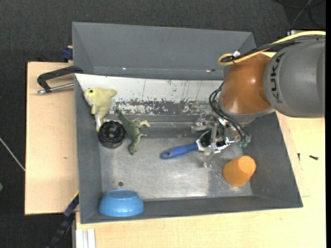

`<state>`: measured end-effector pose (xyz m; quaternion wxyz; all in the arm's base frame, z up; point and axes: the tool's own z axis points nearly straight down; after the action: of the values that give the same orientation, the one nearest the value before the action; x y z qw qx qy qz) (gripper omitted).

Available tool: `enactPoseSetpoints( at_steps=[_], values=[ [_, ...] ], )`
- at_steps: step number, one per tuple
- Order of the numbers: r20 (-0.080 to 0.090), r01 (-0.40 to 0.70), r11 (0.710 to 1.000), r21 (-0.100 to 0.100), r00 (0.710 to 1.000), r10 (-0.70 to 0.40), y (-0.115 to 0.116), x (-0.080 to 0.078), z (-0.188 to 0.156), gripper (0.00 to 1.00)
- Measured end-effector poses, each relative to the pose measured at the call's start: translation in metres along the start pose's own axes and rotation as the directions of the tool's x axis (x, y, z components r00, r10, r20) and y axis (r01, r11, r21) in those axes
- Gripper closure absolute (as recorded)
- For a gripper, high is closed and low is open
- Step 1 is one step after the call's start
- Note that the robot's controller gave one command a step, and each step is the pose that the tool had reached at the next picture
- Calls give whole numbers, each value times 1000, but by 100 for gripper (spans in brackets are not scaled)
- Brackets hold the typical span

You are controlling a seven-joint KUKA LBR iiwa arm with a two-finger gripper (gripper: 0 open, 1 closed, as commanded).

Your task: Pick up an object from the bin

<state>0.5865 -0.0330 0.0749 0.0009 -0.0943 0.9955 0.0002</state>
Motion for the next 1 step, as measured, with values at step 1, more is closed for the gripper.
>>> enactPoseSetpoints(
  at_steps=[1],
  values=[
    [9, 1, 1000, 1, 1000, -1, 1, -3, -2, 100]
  ],
)
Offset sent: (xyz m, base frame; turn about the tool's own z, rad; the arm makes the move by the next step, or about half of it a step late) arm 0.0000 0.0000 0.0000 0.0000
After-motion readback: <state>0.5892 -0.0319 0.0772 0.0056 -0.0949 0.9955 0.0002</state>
